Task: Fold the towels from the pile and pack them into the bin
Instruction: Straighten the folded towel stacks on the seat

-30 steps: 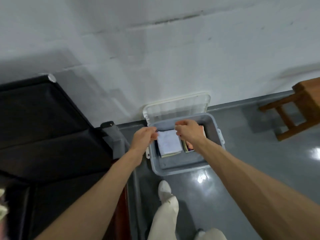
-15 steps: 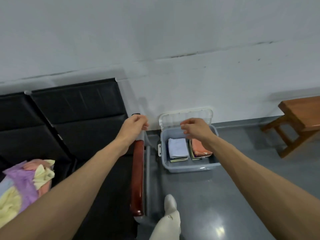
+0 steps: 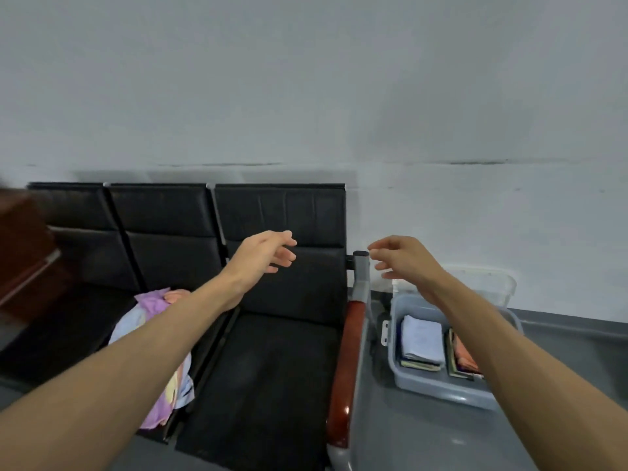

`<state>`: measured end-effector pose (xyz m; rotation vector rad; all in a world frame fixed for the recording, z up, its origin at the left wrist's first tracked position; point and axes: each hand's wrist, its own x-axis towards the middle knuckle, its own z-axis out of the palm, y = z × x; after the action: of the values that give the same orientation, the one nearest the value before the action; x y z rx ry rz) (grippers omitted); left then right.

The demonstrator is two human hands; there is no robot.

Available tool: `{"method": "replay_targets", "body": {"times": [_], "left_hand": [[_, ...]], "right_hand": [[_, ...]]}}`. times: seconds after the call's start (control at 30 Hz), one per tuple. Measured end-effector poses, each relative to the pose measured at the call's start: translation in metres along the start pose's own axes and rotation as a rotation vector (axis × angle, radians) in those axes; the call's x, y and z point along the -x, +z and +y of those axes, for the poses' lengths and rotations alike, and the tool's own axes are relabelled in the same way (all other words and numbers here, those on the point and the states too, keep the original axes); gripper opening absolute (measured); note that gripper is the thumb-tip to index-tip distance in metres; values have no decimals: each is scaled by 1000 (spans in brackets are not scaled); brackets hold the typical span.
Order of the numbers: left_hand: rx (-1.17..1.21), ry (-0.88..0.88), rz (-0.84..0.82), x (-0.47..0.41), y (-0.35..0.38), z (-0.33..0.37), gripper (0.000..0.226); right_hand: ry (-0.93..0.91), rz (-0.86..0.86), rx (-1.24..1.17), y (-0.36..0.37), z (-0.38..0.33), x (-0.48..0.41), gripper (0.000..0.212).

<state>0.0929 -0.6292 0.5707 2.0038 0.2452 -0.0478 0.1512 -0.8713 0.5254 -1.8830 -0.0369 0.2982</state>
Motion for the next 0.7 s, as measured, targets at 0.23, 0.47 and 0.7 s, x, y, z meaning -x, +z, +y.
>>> {"method": "replay_targets", "body": {"times": [0.23, 0.47, 0.7], "left_hand": [[20, 45, -48, -65, -94, -52, 34], [41, 48, -165, -142, -177, -102, 32], [40, 95, -207, -176, -215, -103, 30]], "right_hand": [[-19, 53, 8, 111, -27, -51, 14], [15, 72, 51, 210, -71, -117, 16], [-16, 38, 123, 235, -98, -127, 20]]}}
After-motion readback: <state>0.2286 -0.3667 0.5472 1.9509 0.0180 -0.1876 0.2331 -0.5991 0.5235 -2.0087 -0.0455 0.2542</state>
